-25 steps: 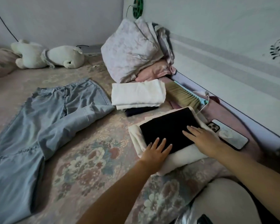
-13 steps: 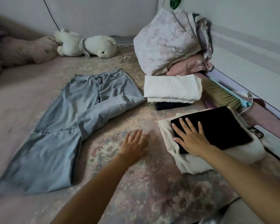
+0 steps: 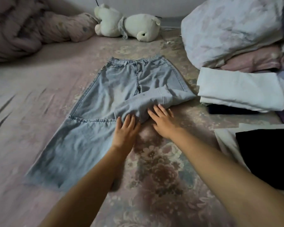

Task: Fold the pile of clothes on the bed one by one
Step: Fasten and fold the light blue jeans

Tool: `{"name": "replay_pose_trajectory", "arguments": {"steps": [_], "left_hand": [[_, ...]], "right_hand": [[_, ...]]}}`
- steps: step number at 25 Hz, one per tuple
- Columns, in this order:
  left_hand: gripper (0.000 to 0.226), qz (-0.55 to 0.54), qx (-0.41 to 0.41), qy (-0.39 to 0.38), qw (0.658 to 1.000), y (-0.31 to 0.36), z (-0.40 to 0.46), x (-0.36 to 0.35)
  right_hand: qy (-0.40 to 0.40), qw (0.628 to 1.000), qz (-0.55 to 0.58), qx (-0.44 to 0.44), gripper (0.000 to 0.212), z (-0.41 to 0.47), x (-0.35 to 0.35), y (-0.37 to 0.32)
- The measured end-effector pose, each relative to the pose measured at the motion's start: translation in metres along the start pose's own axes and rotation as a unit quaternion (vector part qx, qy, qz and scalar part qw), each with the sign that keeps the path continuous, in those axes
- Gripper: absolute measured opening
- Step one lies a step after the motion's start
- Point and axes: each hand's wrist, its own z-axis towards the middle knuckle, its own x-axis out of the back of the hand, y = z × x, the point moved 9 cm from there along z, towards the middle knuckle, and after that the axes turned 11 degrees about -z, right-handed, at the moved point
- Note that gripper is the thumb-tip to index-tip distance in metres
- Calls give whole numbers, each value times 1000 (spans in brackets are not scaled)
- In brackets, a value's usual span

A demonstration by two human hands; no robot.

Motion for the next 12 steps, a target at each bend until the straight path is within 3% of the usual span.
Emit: {"name": "replay_pose_trajectory", "arguments": {"steps": [4,7,10,12], "left_hand": [[43,-100,18,43,994,-61,35,5],[39,-255,77,94,959,-108,54,5],[44,-314,169,36,934,-143,73,-20],[41,-322,181,12,929,-148,80,-25]], "right_hand": [[-12,998,-25,49,77,66,1,-1],[-27,994,-55,91,80,107,3,-7],[-40,993,-20,106,70,138,3,-7],[-5,992,66,107,52,149,11,-4]]}}
